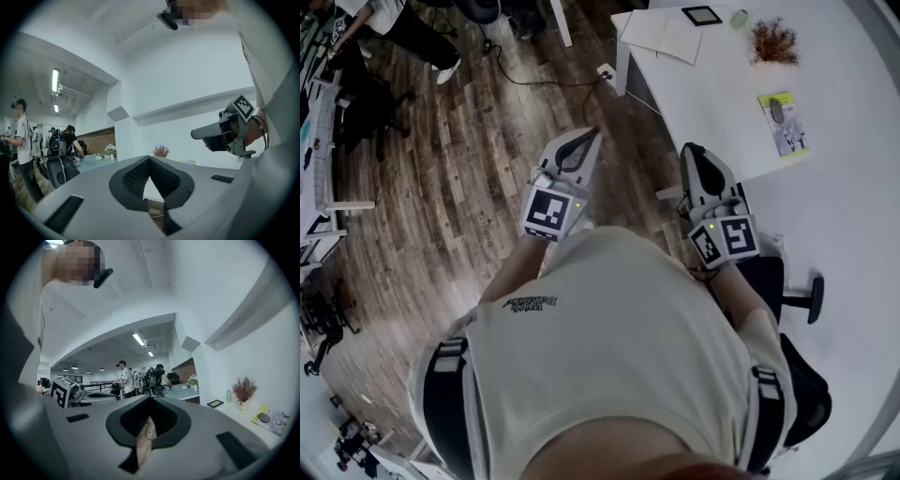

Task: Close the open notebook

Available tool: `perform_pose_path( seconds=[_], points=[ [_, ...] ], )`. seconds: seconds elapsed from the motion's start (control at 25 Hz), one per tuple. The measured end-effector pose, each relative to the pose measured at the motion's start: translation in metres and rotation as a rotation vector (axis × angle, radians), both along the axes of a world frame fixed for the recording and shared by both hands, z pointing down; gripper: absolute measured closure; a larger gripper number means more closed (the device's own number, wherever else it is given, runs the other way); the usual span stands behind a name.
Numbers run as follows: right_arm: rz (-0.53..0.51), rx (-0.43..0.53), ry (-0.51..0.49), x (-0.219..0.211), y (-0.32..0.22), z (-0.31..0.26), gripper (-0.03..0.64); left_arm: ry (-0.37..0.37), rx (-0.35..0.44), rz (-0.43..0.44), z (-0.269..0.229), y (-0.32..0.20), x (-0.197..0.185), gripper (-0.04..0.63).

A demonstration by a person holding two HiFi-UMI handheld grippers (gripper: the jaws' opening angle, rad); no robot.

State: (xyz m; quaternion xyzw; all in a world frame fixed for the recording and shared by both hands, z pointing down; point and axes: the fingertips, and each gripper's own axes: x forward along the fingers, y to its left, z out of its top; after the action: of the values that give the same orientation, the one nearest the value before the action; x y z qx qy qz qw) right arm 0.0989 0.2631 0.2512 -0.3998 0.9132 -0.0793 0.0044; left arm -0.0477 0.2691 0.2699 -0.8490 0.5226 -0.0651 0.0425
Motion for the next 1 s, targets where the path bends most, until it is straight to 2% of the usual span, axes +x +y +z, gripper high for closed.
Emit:
perform_pose_path(
  seconds=[0.64, 1.0],
  points=[
    [-0.012, -0.007, -0.025, 0.001, 0.000, 0.001, 0.615, -0.003, -0.019, -0.004, 0.006, 0.005, 0.005, 0.583],
    [-0.005, 0.004, -0.021, 0.021, 0.000, 0.003, 0.615, 0.002, -0.032, -0.002, 0.009, 0.003, 0.027, 0.583]
  ],
)
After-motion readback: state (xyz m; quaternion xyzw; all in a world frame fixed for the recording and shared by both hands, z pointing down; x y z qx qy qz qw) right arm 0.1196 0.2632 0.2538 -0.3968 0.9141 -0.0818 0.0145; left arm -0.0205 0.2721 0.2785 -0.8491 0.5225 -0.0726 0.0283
